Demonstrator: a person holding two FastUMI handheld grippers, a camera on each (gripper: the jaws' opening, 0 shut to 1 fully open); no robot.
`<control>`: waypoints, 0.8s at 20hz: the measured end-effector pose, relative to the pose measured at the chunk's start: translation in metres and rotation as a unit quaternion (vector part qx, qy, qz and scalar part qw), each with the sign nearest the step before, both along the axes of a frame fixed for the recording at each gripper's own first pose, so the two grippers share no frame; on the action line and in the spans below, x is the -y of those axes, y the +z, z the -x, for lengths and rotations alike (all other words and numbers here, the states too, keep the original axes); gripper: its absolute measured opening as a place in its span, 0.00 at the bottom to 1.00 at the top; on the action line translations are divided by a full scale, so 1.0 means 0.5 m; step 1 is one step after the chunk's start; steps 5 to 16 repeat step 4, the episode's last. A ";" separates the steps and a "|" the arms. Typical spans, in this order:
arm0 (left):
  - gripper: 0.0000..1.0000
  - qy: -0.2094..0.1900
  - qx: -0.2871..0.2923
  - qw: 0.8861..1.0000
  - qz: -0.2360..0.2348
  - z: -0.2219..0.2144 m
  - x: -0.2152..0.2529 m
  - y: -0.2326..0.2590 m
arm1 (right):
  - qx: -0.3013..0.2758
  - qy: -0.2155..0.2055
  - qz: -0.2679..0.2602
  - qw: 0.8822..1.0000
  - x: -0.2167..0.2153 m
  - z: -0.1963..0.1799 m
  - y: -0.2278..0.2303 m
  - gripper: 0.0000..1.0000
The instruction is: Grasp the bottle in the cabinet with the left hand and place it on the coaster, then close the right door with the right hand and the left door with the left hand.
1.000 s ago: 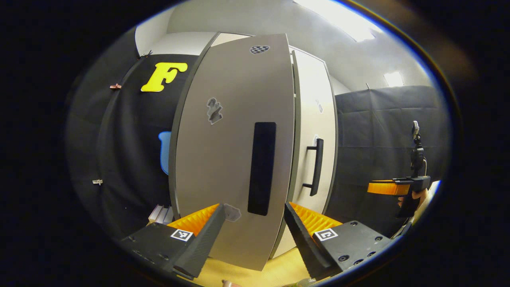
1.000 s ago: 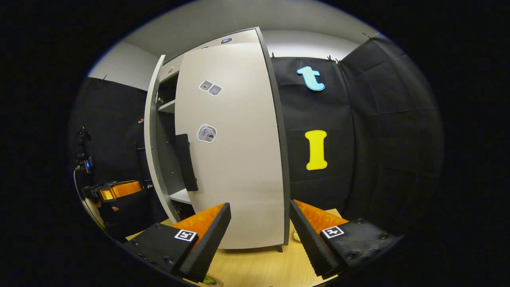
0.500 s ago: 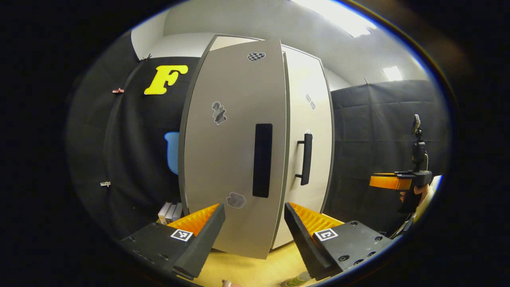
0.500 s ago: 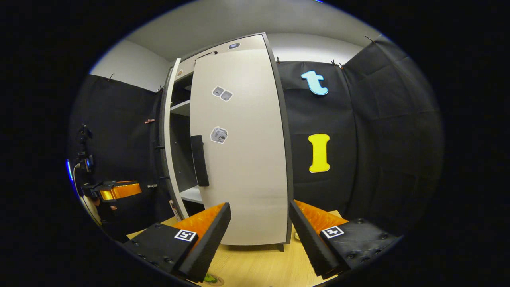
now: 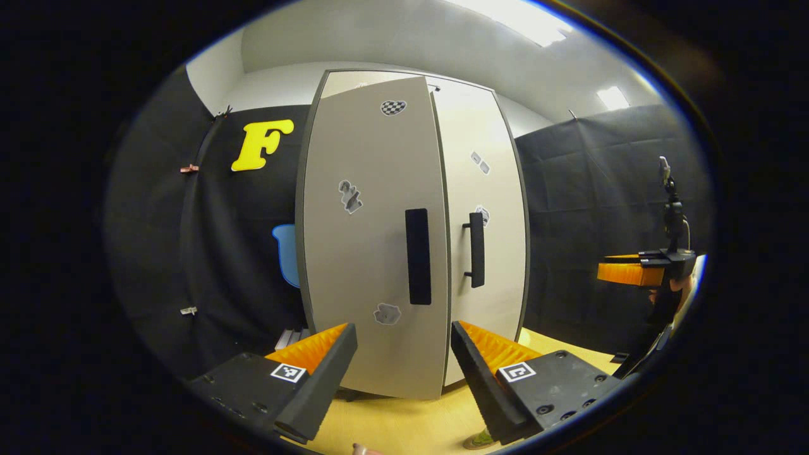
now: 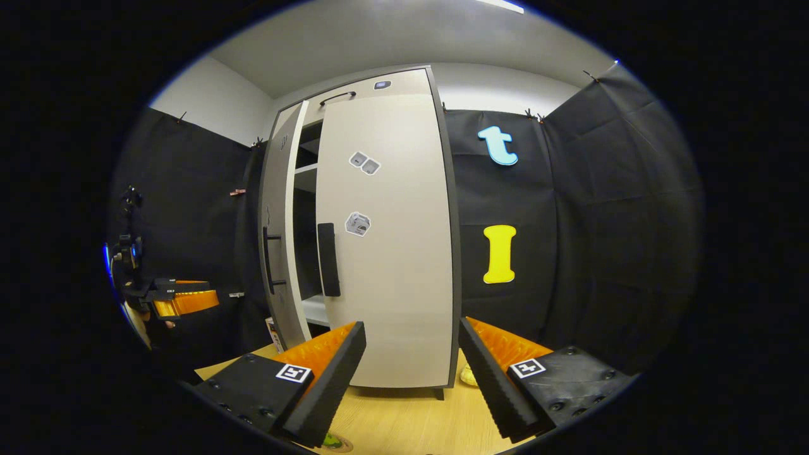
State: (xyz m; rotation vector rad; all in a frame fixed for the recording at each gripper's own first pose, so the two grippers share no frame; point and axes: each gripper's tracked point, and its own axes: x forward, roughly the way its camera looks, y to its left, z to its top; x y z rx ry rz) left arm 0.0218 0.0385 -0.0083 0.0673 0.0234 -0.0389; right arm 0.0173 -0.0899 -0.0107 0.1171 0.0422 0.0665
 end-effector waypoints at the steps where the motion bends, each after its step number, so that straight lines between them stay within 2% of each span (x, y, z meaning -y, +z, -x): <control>1: 0.95 -0.005 -0.002 1.000 0.002 0.005 0.010 -0.005 | 0.002 -0.001 0.003 1.000 0.000 0.007 0.004 0.98; 4: 0.95 -0.019 0.003 1.000 0.020 0.025 0.031 -0.001 | 0.005 0.005 -0.003 1.000 -0.012 0.028 0.013 0.98; 16: 0.95 -0.019 0.003 1.000 0.020 0.025 0.031 -0.001 | 0.005 0.005 -0.003 1.000 -0.012 0.028 0.013 0.98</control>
